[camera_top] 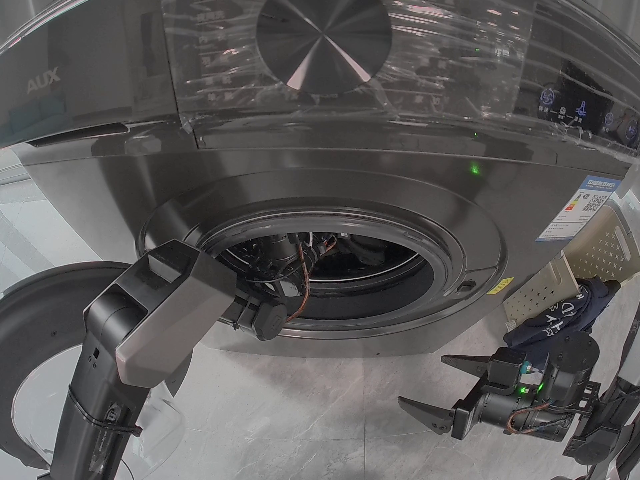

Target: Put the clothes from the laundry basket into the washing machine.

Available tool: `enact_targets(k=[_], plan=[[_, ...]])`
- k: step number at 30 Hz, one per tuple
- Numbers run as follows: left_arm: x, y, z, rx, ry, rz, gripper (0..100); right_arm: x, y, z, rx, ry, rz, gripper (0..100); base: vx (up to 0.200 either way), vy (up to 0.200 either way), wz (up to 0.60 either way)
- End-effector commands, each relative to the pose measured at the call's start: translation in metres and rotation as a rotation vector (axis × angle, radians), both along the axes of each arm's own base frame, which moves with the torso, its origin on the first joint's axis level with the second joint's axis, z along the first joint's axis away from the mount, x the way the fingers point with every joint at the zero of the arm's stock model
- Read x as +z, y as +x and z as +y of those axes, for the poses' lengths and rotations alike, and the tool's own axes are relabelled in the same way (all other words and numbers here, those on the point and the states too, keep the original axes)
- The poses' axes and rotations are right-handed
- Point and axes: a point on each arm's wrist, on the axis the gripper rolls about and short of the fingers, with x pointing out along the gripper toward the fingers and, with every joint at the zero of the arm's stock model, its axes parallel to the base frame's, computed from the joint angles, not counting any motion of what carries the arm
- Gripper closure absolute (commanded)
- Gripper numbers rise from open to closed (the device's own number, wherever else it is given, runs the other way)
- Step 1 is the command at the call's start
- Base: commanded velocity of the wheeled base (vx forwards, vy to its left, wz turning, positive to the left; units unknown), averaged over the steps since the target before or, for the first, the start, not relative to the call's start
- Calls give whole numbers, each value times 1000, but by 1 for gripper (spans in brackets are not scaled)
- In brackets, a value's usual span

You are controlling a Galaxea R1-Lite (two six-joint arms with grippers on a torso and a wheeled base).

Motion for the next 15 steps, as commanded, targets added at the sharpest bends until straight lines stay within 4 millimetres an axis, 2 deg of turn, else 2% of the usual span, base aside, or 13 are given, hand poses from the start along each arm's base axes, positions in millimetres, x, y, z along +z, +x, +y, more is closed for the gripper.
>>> enact_targets(k=[1,4,8,9,11,15], plan=[[-12,2,2,23,17,37,0,0,1,0,-1,-1,1,0,0,0,0],[-1,-9,6,19,29,61,0,0,1,0,-1,-1,1,0,0,0,0],[1,-27,11,-9,72,143,0,0,0,0,1,0,0,0,0,0,0],[-6,-38,10,-41,104,209,0,0,1,1,1,0,0,0,0,0,0],[-17,-46,7,-92,138,259,0,0,1,1,2,0,0,0,0,0,0],[-32,-47,3,-120,165,295,0,0,1,1,2,0,0,0,0,0,0]])
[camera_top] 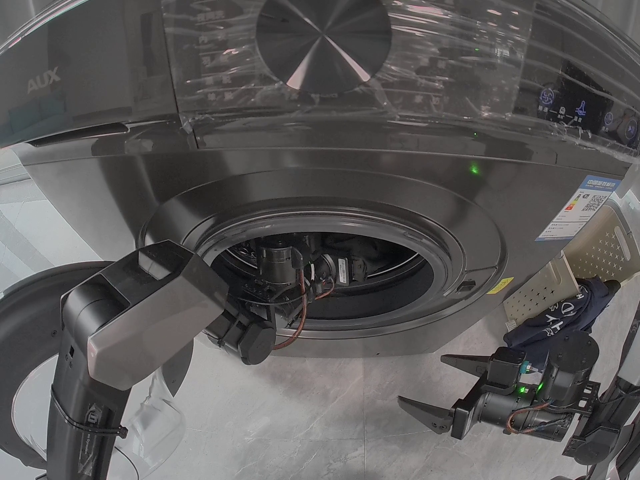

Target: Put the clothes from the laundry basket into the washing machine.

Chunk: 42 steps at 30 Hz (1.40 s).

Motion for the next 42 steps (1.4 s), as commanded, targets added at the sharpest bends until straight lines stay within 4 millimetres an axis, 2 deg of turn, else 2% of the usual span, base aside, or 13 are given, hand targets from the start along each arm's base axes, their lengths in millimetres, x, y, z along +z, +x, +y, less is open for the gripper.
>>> enact_targets(k=[1,7,8,11,14,19,26,29,32,33,35,41,42], plan=[[-7,-11,-5,-45,23,49,0,0,0,0,2,0,0,0,0,0,0],[-27,-5,-9,-46,39,70,0,0,0,0,2,-1,1,0,0,0,0],[-27,-3,-10,-45,35,63,100,0,0,1,4,-1,1,0,0,0,0],[-24,2,-14,-45,20,47,100,-1,0,1,5,-2,2,0,0,0,0],[-18,18,-24,-13,-28,-14,100,-2,-1,2,10,-4,5,0,0,0,0],[-21,41,-29,74,-77,-78,100,-2,-1,2,10,-4,5,0,0,0,0],[-8,70,-17,208,-141,-161,100,-3,0,3,10,-9,10,0,0,0,0],[-5,72,-12,222,-137,-163,100,-3,0,3,10,-9,10,0,0,0,0],[-3,64,-9,218,-117,-139,100,-4,0,3,10,-11,13,0,0,0,0],[0,60,-10,213,-114,-132,0,-4,0,3,8,-11,13,0,0,0,0],[1,55,-10,209,-107,-119,0,-4,0,3,8,-11,15,0,0,0,0],[23,28,-2,188,-71,-65,0,-4,0,3,8,-11,15,0,0,0,0],[25,9,2,167,-30,-12,0,-4,1,3,6,-9,12,0,0,0,0]])
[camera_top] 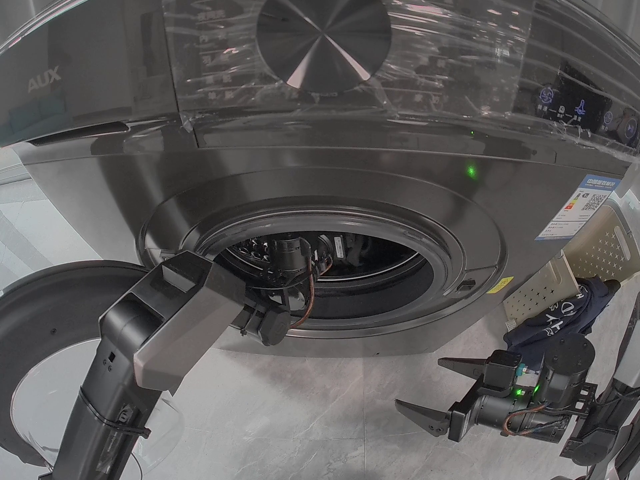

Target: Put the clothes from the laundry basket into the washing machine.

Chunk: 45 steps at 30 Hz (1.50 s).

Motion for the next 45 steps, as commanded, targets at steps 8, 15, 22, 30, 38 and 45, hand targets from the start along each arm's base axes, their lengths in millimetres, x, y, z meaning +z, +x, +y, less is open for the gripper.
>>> enact_targets(k=[8,15,22,30,38,45], plan=[[35,-100,17,-130,119,175,0,0,0,0,0,1,0,0,0,0,0],[34,-145,16,-201,181,236,0,1,0,-1,-3,5,-4,0,0,0,0],[40,-144,12,-223,162,209,0,2,0,-1,-3,6,-6,0,0,0,0],[2,-88,0,-174,142,188,0,1,1,0,-3,4,-3,0,0,0,0],[-24,-58,-1,-138,143,197,0,1,2,-1,-9,4,-3,0,0,0,0],[-16,-33,-4,-99,112,119,100,0,2,0,-3,4,-3,0,0,0,0]])
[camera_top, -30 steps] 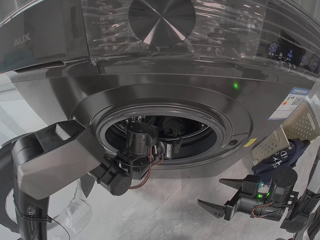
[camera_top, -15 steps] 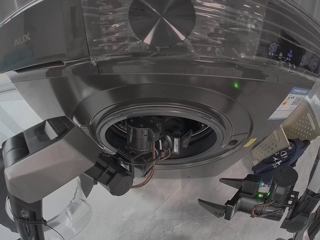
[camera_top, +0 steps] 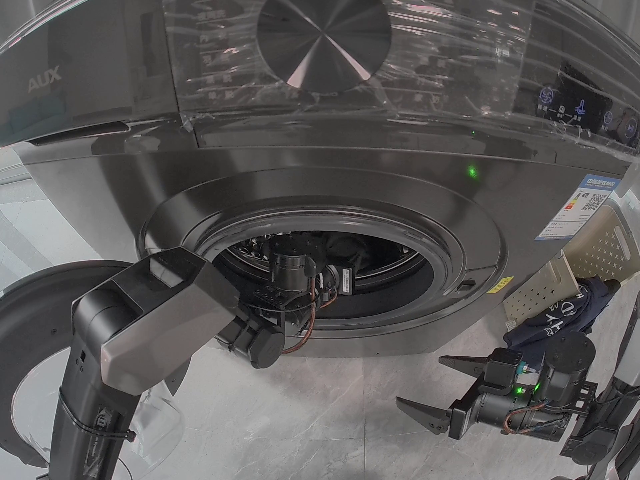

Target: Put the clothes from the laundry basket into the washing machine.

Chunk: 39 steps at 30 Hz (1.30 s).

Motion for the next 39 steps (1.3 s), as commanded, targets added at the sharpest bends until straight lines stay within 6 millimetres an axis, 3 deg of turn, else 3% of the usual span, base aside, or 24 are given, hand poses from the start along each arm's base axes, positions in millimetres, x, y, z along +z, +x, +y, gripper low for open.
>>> enact_targets(k=[1,13,19,20,25,30,35,36,37,39], plan=[[-6,22,-4,31,-31,-44,100,0,0,1,4,0,0,0,0,0,0],[13,75,-6,141,-200,-283,100,2,3,4,7,13,-15,0,0,0,0],[18,77,-9,144,-216,-309,100,2,3,4,7,13,-15,0,0,0,0],[18,76,-10,144,-217,-309,0,2,3,4,7,13,-15,0,0,0,0],[29,68,-12,134,-217,-300,0,2,2,3,6,11,-13,0,0,0,0],[47,28,-16,86,-176,-229,0,3,1,3,7,11,-13,0,0,0,0],[71,-31,-22,4,-161,-190,0,2,-4,-1,9,4,-5,0,0,0,0],[72,-33,-21,2,-160,-189,0,2,-4,-1,9,3,-4,0,0,0,0],[80,-62,-22,-44,-155,-167,0,3,-8,-4,10,1,-1,0,0,0,0],[83,-81,-20,-79,-151,-146,0,4,-10,-5,13,3,-2,0,0,0,0]])
